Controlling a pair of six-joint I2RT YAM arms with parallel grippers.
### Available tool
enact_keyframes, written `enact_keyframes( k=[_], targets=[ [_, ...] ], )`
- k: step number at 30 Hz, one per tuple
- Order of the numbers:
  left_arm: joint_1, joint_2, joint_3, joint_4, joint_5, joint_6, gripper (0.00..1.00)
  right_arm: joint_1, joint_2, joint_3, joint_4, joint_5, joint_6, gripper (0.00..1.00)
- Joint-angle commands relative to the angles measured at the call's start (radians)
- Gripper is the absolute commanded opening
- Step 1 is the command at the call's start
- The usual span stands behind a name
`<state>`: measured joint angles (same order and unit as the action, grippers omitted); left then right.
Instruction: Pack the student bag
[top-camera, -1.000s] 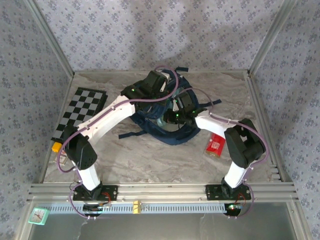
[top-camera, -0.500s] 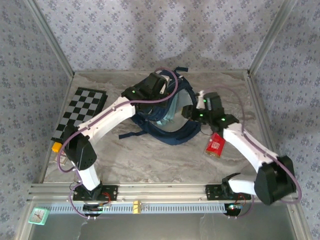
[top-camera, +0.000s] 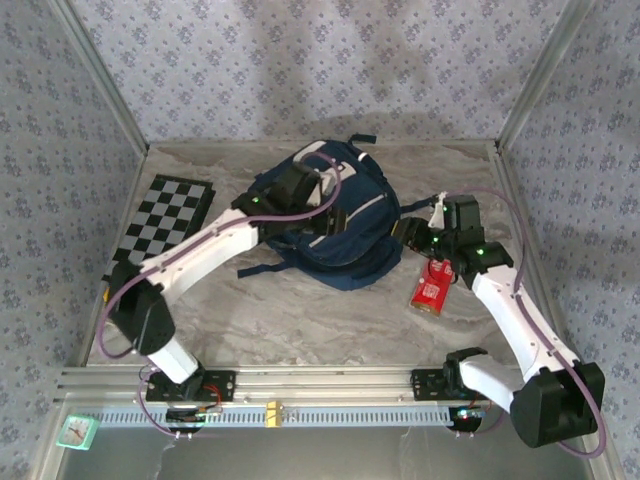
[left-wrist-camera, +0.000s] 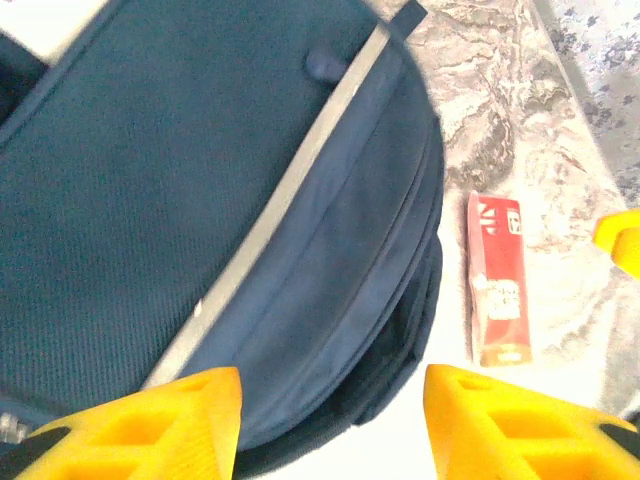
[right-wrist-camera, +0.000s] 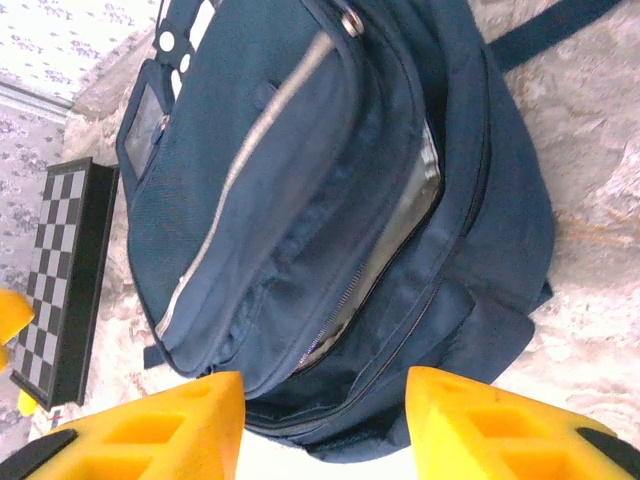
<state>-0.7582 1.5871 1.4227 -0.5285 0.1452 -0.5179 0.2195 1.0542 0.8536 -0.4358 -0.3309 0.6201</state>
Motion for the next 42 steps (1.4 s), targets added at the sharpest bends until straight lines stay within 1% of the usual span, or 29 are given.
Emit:
enact_keyframes(
  k=[1,4,6,8,11,14,17,21,27,36,42],
  targets=[
    [0.089,-0.091,-0.100,0.061,0.043,-0.117,0.52,0.057,0.044,0.013,-0.018,-0.018,0.084,0.50],
    [0.179,-0.120,-0.216,0.104,0.074,-0.188,0.52,0.146,0.102,0.015,0.013,-0.011,0.133,0.53],
    [0.236,-0.130,-0.286,0.149,0.079,-0.237,0.52,0.216,0.141,0.028,0.029,0.023,0.155,0.55],
    [0.288,-0.125,-0.346,0.204,0.096,-0.281,0.52,0.265,0.174,0.029,0.054,0.057,0.174,0.56],
    [0.357,-0.095,-0.399,0.258,0.111,-0.332,0.49,0.292,0.221,0.020,0.099,0.064,0.211,0.56],
    [0.397,-0.059,-0.423,0.327,0.130,-0.364,0.47,0.303,0.247,0.007,0.128,0.078,0.233,0.55],
    [0.405,-0.007,-0.400,0.354,0.123,-0.376,0.45,0.305,0.263,-0.008,0.157,0.070,0.249,0.55],
    [0.405,0.065,-0.389,0.403,0.161,-0.416,0.43,0.304,0.271,-0.011,0.152,0.075,0.252,0.55],
    [0.404,0.128,-0.383,0.461,0.170,-0.450,0.42,0.299,0.279,-0.012,0.159,0.069,0.259,0.55],
    [0.365,0.198,-0.319,0.489,0.163,-0.465,0.39,0.296,0.309,-0.015,0.176,0.061,0.268,0.55],
    [0.340,0.234,-0.282,0.495,0.160,-0.476,0.29,0.281,0.314,-0.013,0.167,0.071,0.258,0.55]
  ],
)
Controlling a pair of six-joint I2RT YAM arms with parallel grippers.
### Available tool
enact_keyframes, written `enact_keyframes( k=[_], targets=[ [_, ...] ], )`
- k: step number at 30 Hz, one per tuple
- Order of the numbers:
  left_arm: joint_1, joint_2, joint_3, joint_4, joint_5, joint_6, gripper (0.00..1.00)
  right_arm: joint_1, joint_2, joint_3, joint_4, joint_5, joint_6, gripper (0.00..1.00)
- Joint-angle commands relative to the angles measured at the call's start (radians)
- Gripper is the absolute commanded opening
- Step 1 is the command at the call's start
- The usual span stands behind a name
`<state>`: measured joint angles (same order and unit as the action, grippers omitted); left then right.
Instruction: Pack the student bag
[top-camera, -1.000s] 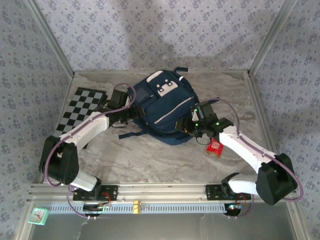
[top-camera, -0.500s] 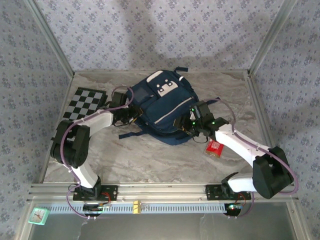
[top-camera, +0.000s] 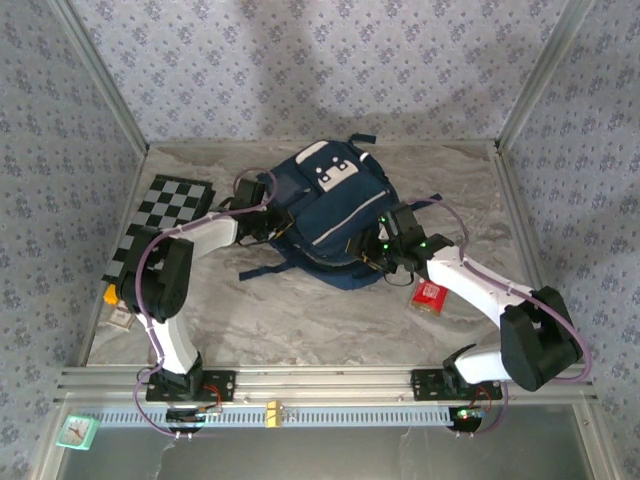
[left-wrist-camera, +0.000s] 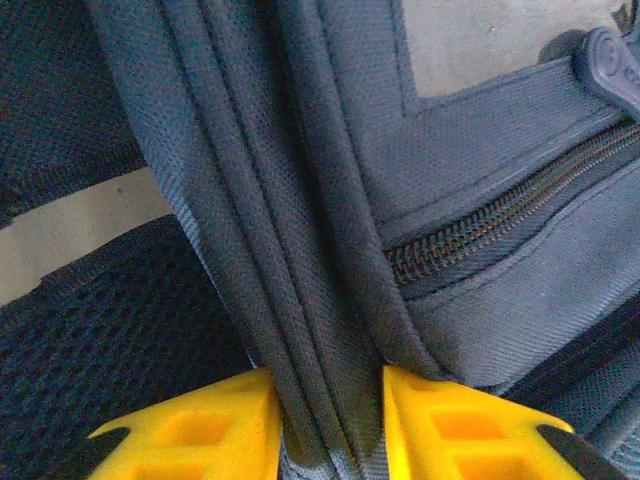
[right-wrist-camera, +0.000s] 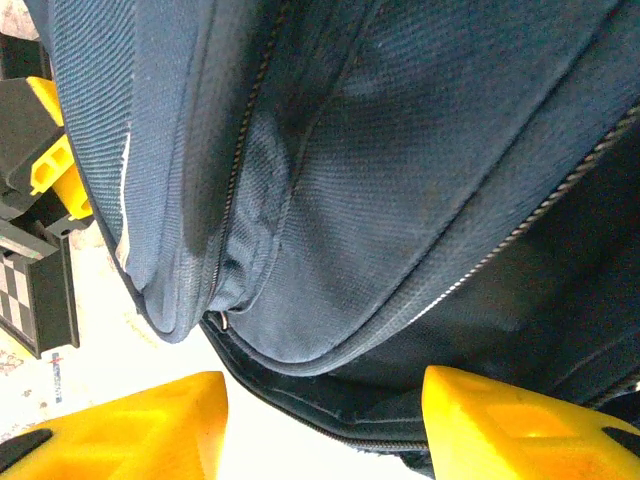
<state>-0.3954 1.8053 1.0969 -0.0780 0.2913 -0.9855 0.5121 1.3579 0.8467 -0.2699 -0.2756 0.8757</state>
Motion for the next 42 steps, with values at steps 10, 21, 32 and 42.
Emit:
enact_keyframes(
  k=[10,21,32,42],
  targets=[
    [-0.053,-0.022,0.051,0.012,0.006,-0.029,0.00,-0.083,0.017,-0.015,0.018,0.019,-0.035,0.56],
    [-0.149,-0.143,-0.020,0.031,-0.014,-0.152,0.00,-0.257,0.156,0.145,0.027,-0.038,-0.215,0.64],
    [-0.213,-0.159,-0.007,0.016,-0.079,-0.203,0.00,-0.255,0.092,0.243,-0.269,0.067,-0.358,0.79],
    [-0.254,-0.171,-0.006,0.038,-0.091,-0.247,0.00,0.020,-0.051,0.232,-0.487,0.313,-0.268,0.80]
  ],
)
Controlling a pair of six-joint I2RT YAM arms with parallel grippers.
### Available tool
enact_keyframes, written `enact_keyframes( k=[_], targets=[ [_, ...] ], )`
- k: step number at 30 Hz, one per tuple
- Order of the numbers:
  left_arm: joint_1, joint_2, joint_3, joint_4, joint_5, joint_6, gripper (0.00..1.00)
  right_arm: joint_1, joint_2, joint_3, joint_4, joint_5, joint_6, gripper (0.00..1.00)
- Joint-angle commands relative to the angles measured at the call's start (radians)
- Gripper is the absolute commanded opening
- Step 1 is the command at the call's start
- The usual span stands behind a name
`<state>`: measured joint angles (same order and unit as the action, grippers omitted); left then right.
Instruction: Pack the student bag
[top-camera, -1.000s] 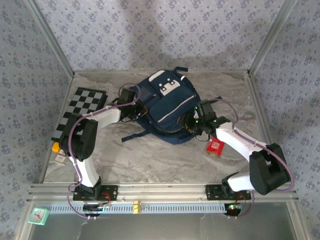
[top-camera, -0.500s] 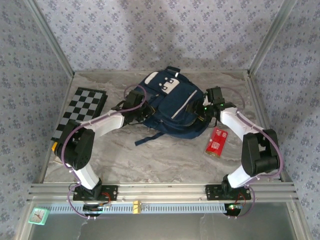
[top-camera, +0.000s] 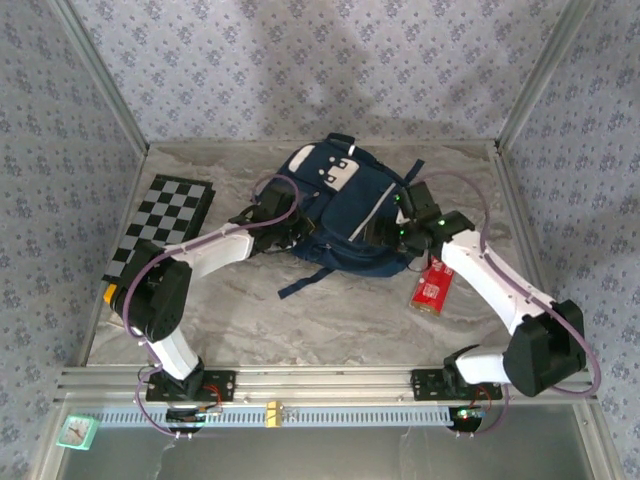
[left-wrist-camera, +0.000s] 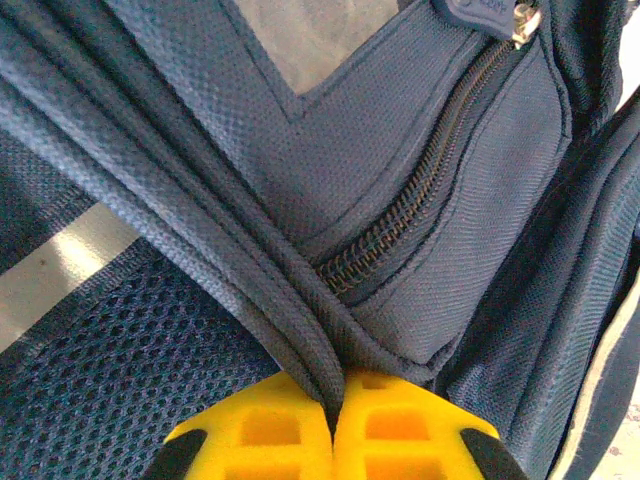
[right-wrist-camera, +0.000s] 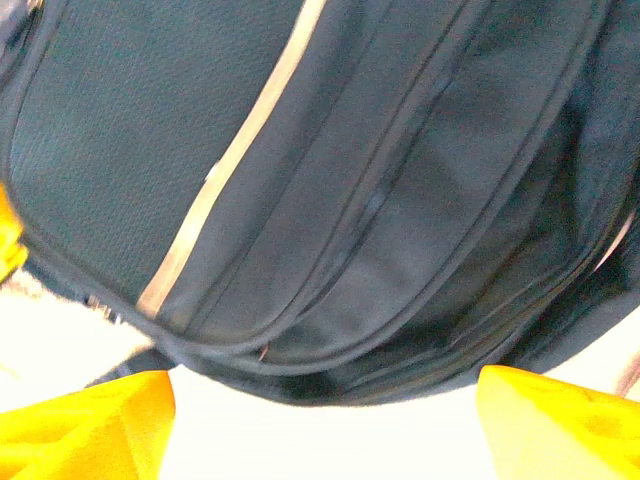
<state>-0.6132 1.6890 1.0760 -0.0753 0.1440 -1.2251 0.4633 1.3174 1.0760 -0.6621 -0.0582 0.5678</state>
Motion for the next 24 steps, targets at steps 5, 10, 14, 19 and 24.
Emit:
enact_keyframes(
  k=[5,10,14,19,24],
  targets=[
    [-0.047,-0.059,-0.003,0.058,0.047,-0.034,0.00,0.229,0.028,0.015,-0.051,0.151,0.122,0.79],
    [-0.047,-0.070,-0.006,0.051,0.036,-0.023,0.00,0.315,0.128,0.043,0.039,0.167,0.151,0.75],
    [-0.047,-0.063,0.002,0.055,0.040,-0.025,0.00,0.336,0.187,0.062,0.108,0.186,0.182,0.66],
    [-0.047,-0.058,0.010,0.064,0.050,-0.031,0.00,0.356,0.250,0.105,0.157,0.198,0.212,0.55],
    [-0.047,-0.055,0.012,0.063,0.046,-0.032,0.00,0.382,0.302,0.108,0.240,0.216,0.289,0.46]
  ],
)
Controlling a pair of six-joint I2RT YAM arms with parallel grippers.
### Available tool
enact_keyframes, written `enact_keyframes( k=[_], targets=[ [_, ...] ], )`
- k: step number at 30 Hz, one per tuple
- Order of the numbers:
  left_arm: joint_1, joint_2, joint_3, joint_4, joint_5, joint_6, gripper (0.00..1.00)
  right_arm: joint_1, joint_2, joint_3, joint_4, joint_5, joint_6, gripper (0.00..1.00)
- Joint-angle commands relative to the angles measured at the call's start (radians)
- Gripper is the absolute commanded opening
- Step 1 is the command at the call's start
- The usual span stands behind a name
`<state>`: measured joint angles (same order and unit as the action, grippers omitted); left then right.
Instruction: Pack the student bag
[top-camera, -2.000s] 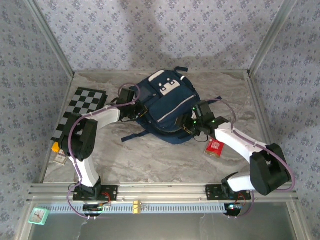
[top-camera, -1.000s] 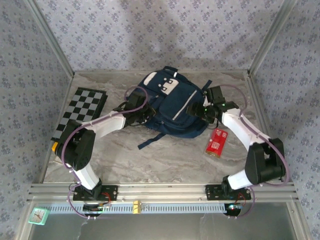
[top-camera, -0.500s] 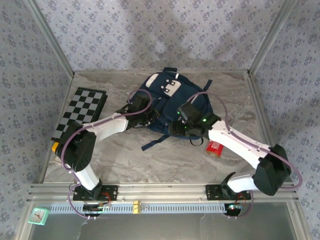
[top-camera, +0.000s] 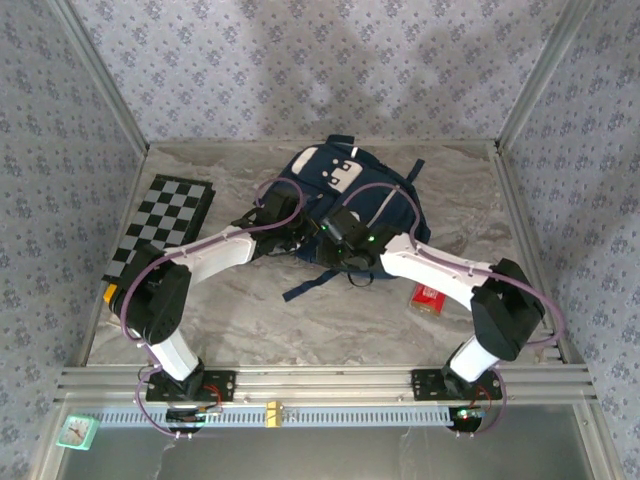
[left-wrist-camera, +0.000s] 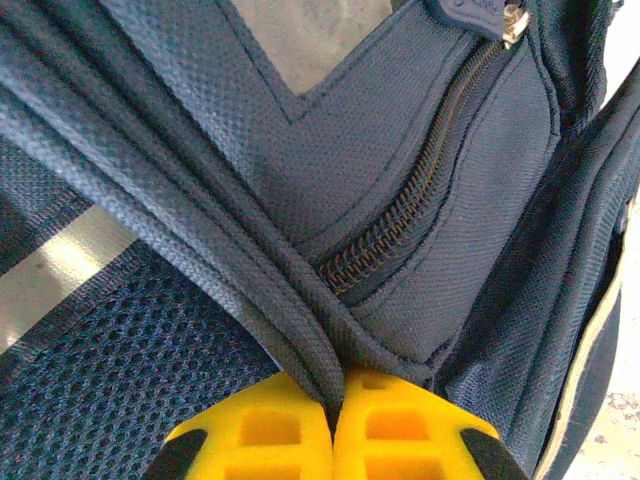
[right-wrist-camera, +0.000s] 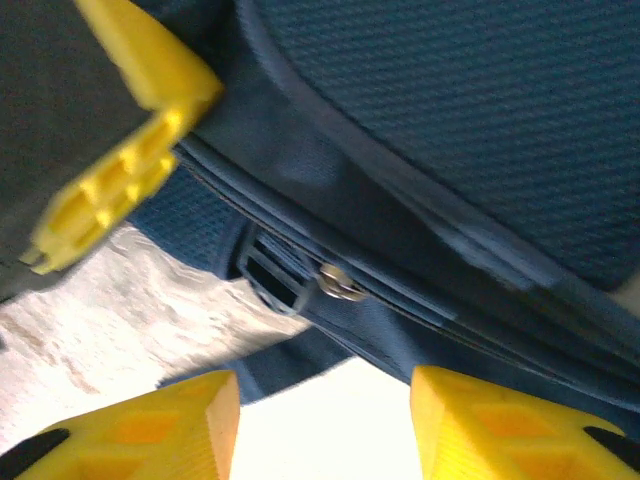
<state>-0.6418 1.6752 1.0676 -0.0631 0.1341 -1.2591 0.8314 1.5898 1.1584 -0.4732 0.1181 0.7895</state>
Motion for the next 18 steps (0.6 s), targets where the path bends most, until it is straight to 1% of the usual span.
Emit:
enact_keyframes(
  k=[1,3,6,9,12,14,15,18],
  targets=[
    [-0.018,-0.039,0.019,0.052,0.055,0.000,0.00,0.014,0.045,0.056,0.039,0.047,0.096,0.44],
    [-0.019,-0.041,0.018,0.057,0.056,-0.003,0.00,0.011,0.067,0.070,0.028,0.061,0.151,0.40],
    [-0.019,-0.040,0.019,0.057,0.056,0.000,0.00,0.011,0.082,0.056,0.051,0.104,0.203,0.39],
    [-0.019,-0.039,0.018,0.058,0.058,-0.003,0.00,0.003,0.098,0.052,0.072,0.123,0.252,0.43],
    [-0.018,-0.042,0.017,0.059,0.055,-0.003,0.00,0.001,0.116,0.060,0.055,0.196,0.334,0.44],
    [-0.019,-0.042,0.013,0.063,0.055,-0.005,0.00,-0.005,0.133,0.065,0.077,0.210,0.353,0.47],
    [-0.019,-0.045,0.011,0.063,0.054,-0.005,0.00,-0.006,0.146,0.079,0.058,0.227,0.371,0.49],
    [-0.018,-0.047,0.008,0.062,0.048,-0.005,0.00,-0.002,0.177,0.121,-0.045,0.312,0.444,0.47]
  ],
)
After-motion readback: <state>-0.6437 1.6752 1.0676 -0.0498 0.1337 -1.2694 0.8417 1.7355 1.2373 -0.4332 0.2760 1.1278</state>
